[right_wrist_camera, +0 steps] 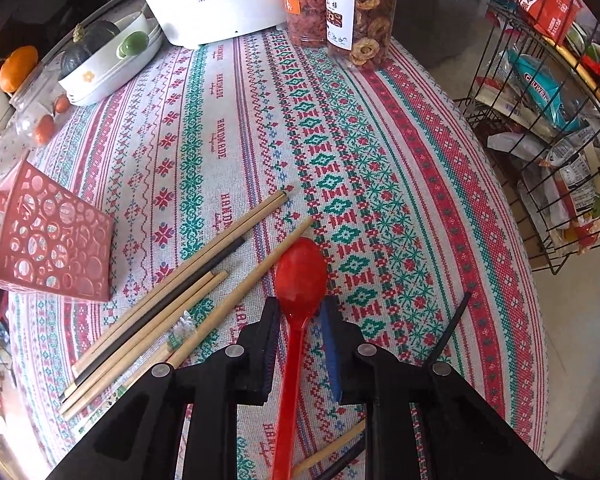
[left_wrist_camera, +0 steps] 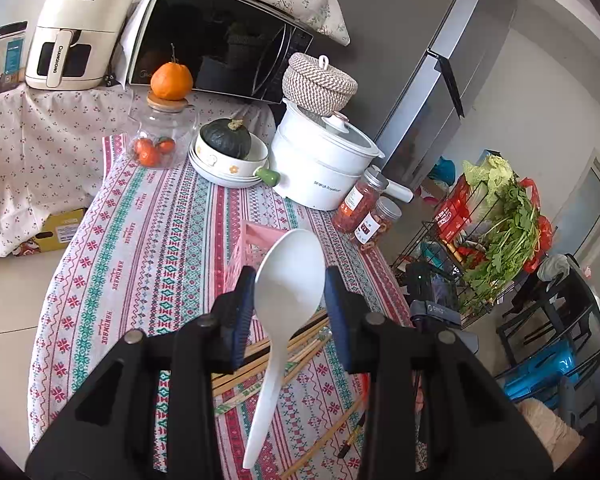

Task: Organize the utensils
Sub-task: 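Grasp the red plastic spoon with the right tool while the left tool holds the white spoon, then lower the white spoon into the pink basket and open the left tool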

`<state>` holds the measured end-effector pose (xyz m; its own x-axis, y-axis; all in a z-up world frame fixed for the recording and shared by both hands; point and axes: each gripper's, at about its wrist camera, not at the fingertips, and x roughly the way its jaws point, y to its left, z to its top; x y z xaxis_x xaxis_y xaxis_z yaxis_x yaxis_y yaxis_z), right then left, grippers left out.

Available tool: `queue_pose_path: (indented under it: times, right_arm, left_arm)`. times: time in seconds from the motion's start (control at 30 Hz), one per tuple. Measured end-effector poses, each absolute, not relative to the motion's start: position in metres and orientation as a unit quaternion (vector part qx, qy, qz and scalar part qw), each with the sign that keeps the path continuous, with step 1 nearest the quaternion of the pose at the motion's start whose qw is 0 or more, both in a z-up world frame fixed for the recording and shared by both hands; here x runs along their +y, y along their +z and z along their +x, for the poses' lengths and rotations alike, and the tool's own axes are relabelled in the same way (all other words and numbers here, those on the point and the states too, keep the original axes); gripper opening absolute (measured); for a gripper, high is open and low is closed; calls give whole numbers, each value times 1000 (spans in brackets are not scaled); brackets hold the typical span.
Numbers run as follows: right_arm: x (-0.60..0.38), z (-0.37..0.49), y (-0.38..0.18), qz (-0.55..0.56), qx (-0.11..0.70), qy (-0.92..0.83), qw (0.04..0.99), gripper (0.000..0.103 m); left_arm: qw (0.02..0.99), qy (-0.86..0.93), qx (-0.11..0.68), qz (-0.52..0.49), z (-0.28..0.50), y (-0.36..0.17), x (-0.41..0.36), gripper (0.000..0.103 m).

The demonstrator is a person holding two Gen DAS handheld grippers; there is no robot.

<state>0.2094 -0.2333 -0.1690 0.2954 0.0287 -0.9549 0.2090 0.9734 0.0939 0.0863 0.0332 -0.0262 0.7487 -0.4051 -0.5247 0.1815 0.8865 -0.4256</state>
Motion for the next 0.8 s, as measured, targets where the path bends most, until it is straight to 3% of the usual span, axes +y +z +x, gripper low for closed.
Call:
queue_pose_path:
  times: [0.53,0.57,0.6,0.8]
  right_arm:
    - [-248,166,-83,170,477,43,861,19]
    - [-248,163,-76,172,465,49,867,15]
    - [-248,161,-69,174,454,56,872,3]
    - [-243,157,-48,159,417,79,892,4]
  left_arm:
    - [932,-168,255,-198,97,-1,43,37]
    - [934,-169,250,-192,102,1,40,37]
    - [935,-172,245,-188,106,1,38,37]
    - [938,-174,232,-189,141,-8,21,37]
